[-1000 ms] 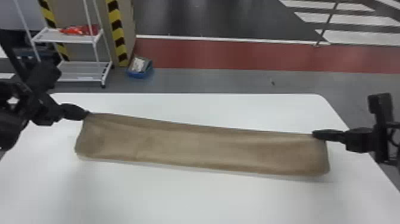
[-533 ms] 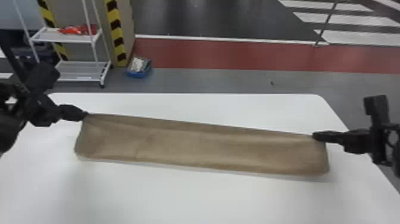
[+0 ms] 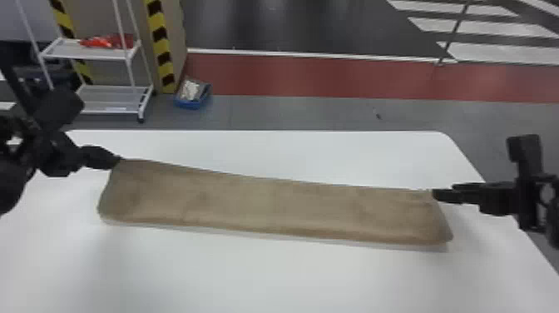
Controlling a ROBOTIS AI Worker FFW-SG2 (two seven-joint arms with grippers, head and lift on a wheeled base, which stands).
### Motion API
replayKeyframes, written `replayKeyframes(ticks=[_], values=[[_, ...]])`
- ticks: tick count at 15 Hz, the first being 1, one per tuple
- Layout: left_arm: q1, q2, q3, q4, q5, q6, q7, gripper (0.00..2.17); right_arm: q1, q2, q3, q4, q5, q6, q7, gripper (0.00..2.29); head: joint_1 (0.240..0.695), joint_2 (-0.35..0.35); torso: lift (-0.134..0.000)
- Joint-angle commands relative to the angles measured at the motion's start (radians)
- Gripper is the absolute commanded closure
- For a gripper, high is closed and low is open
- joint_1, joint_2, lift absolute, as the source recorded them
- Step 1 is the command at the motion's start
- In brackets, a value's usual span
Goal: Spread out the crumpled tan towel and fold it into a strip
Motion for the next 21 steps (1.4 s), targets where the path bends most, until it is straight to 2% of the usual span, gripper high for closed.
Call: replayKeyframes(ticks=[1,2,6,9,21], values=[[0.003,0.001,-0.009,-0.005,-0.003,-0.007,0.009,1.03,0.003,0.000,-0.004,-0.002,-0.003,0.010,0.001,0.07,0.695,-0.097,-0.124],[0.005,0.001,-0.008,-0.006,-0.002,-0.007,0.020,0.04,0.003,0.001,-0.004,-0.003,-0.004,0.019,0.002,0.07,0.695,-0.098,-0.124],[0.005,0.002,-0.008,-0.015,0.009,-0.010,0.027,0.03,0.018,0.006,-0.010,-0.035,-0.021,0.043,0.004,0.08,0.695,-0.096,-0.124],[0.012,0.002,-0.002,-0.026,0.009,-0.010,0.027,0.03,0.052,0.015,-0.004,-0.107,-0.040,0.065,0.010,0.08,0.695,-0.093,-0.124],[0.035,0.010,0.011,-0.044,0.017,-0.007,0.018,0.09,0.055,0.018,-0.004,-0.107,-0.047,0.080,0.016,0.08,0.695,-0.073,-0.124]])
